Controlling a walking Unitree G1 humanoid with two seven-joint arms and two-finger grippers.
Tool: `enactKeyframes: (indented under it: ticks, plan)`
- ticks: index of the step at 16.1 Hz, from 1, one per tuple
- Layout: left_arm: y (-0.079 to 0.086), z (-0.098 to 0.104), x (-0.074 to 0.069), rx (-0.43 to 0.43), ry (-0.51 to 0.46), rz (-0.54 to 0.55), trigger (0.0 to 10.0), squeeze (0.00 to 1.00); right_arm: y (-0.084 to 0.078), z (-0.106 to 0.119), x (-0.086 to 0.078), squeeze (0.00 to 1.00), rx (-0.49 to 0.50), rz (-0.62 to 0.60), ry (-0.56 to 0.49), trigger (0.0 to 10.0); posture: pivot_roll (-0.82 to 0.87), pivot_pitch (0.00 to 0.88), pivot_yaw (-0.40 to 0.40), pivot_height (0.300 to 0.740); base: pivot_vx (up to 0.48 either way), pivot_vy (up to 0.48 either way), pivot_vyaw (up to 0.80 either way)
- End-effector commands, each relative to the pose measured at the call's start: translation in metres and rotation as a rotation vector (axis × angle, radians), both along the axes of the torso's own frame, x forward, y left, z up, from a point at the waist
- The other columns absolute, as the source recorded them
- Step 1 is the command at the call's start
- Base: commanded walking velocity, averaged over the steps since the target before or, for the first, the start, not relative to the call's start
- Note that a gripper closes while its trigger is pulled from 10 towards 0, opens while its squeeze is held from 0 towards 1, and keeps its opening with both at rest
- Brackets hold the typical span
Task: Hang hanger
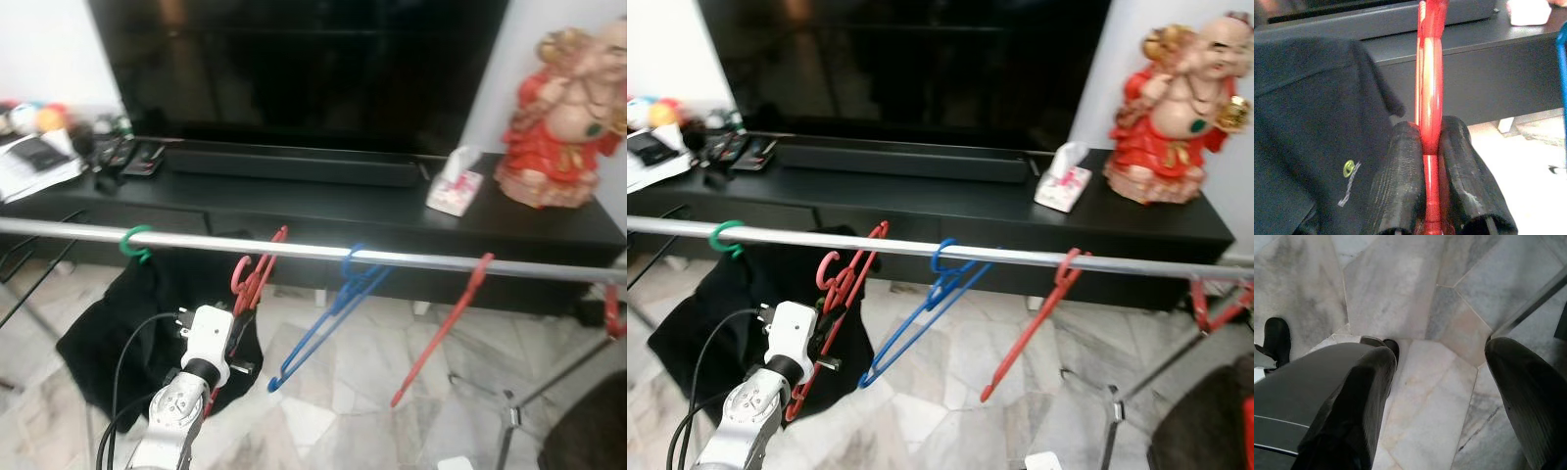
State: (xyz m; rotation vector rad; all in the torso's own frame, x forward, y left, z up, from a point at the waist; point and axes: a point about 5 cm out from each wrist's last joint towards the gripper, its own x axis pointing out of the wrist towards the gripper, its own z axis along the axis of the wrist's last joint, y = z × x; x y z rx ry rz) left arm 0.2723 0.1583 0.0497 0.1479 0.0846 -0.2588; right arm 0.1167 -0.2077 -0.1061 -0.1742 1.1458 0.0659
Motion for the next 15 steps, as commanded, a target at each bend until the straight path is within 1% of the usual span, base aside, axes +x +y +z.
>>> enactKeyframes:
  ticks: [1, 2, 3, 6, 8, 11, 12, 13, 15]
  plan:
    - [-0.004, 0.006, 0.006, -0.007, -0.019, -0.006, 10.0, 0.0, 0.0, 0.0, -0.001, 0.0, 0.0, -0.006, 0.001, 10.0, -0.05, 0.0, -0.023, 0.74, 0.0, 0.0, 0.0]
    - [-0.005, 0.007, 0.008, -0.008, -0.023, -0.006, 10.0, 0.0, 0.0, 0.0, -0.001, 0.0, -0.001, -0.007, 0.0, 10.0, -0.05, 0.0, -0.023, 0.74, 0.0, 0.0, 0.0]
    - [-0.008, 0.01, 0.013, -0.014, -0.03, -0.008, 10.0, 0.0, 0.0, 0.0, -0.001, 0.0, -0.006, -0.003, 0.004, 10.0, -0.05, 0.0, -0.022, 0.74, 0.0, 0.0, 0.0]
    - [-0.008, 0.015, 0.02, -0.034, -0.036, 0.006, 10.0, 0.0, 0.0, 0.0, -0.001, 0.0, -0.002, -0.016, -0.004, 10.0, -0.05, 0.0, -0.018, 0.74, 0.0, 0.0, 0.0]
    - [-0.01, 0.015, 0.026, -0.017, -0.03, 0.011, 10.0, 0.0, 0.0, 0.0, -0.001, 0.0, -0.002, -0.012, -0.004, 10.0, -0.05, 0.0, -0.019, 0.74, 0.0, 0.0, 0.0]
    - [-0.021, 0.019, 0.037, -0.026, -0.021, -0.02, 10.0, 0.0, 0.0, 0.0, -0.001, 0.0, -0.002, -0.013, -0.004, 10.0, -0.05, 0.0, -0.014, 0.74, 0.0, 0.0, 0.0]
    - [-0.025, 0.02, 0.042, -0.013, -0.011, -0.029, 10.0, 0.0, 0.0, 0.0, -0.001, 0.0, -0.004, -0.011, -0.003, 10.0, -0.05, 0.0, -0.013, 0.74, 0.0, 0.0, 0.0]
    - [-0.03, 0.02, 0.047, 0.007, 0.012, -0.043, 10.0, 0.0, 0.0, 0.0, -0.001, 0.0, -0.006, -0.003, -0.002, 10.0, -0.06, 0.0, -0.009, 0.74, 0.0, 0.0, 0.0]
    - [-0.04, 0.023, 0.055, 0.003, 0.038, -0.075, 10.0, 0.0, 0.001, -0.001, -0.002, 0.0, -0.004, -0.01, -0.004, 10.0, -0.06, 0.0, -0.005, 0.74, 0.0, 0.0, 0.0]
